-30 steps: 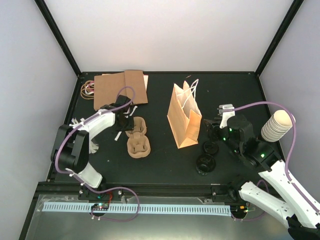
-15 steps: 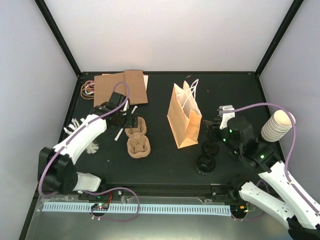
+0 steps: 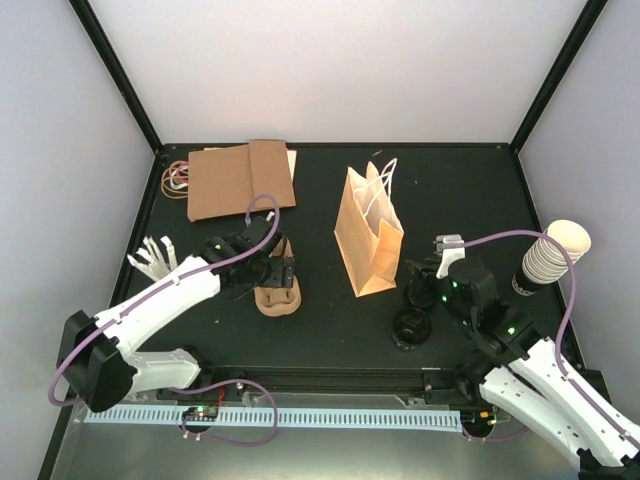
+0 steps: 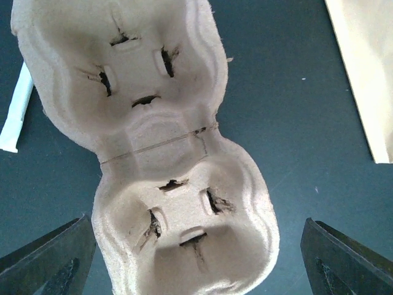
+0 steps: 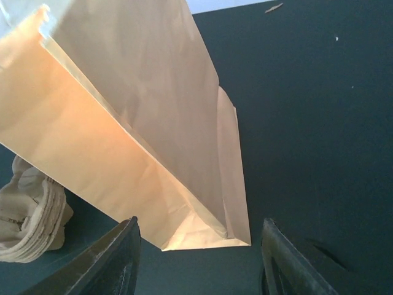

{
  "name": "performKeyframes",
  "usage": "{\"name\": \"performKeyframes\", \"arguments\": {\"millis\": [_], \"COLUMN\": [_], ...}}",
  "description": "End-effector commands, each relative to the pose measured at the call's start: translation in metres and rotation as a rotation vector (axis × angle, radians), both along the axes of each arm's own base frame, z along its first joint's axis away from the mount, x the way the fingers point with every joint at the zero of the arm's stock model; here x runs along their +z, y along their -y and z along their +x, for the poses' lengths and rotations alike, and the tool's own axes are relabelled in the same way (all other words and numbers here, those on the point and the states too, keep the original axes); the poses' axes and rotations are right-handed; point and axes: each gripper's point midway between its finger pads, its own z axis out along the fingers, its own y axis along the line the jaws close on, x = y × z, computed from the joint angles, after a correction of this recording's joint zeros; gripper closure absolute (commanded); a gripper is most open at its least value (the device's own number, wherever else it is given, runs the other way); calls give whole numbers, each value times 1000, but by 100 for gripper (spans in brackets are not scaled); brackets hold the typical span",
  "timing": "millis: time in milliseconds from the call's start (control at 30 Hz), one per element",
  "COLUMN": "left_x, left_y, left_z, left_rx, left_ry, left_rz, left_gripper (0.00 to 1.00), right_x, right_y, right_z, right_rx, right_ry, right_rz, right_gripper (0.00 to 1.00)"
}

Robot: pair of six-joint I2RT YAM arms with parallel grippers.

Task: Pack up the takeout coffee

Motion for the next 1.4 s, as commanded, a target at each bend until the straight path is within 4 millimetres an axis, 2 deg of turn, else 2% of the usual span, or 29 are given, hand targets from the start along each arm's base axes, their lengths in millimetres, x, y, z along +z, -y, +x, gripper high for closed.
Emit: {"name": "performKeyframes", "arguments": {"millis": [0, 100, 200, 333, 400, 600, 833, 1033, 1233, 1367], "left_x": [-4, -15, -25, -26, -27, -41, -58, -52, -49, -40], "left_y": [-1, 1, 18, 40, 40, 18, 9, -16, -51, -53], "left_z": [6, 9, 10, 9, 11, 11, -5, -20, -30, -25], "left_rx": [67, 70, 11, -42, -26, 15, -27, -30, 38, 70], "left_ry": [0, -27, -48, -48, -46, -63, -113, -113, -122, -100], "left_rz": [68, 122, 100, 126, 178, 395, 422, 437, 391, 337], "left_gripper": [6, 6, 5, 3, 4, 4, 5, 4, 5, 11], "right_x": [-2, -13, -16, -14, -12, -11, -10, -14, -25, -32], "right_y": [-5, -5, -4, -1, -1, 0, -1, -5, -8, -8], "right_z": [4, 4, 3, 3, 2, 3, 3, 5, 7, 9], "right_rx": [-6, -8, -8, -16, -18, -20, -21, -7, -8, -13], "right_ry": [24, 8, 9, 25, 31, 36, 40, 26, 10, 11], "right_rz": [66, 58, 56, 55, 58, 56, 61, 51, 67, 64], "right_gripper": [43, 43, 43, 43, 43, 43, 43, 43, 43, 43]}}
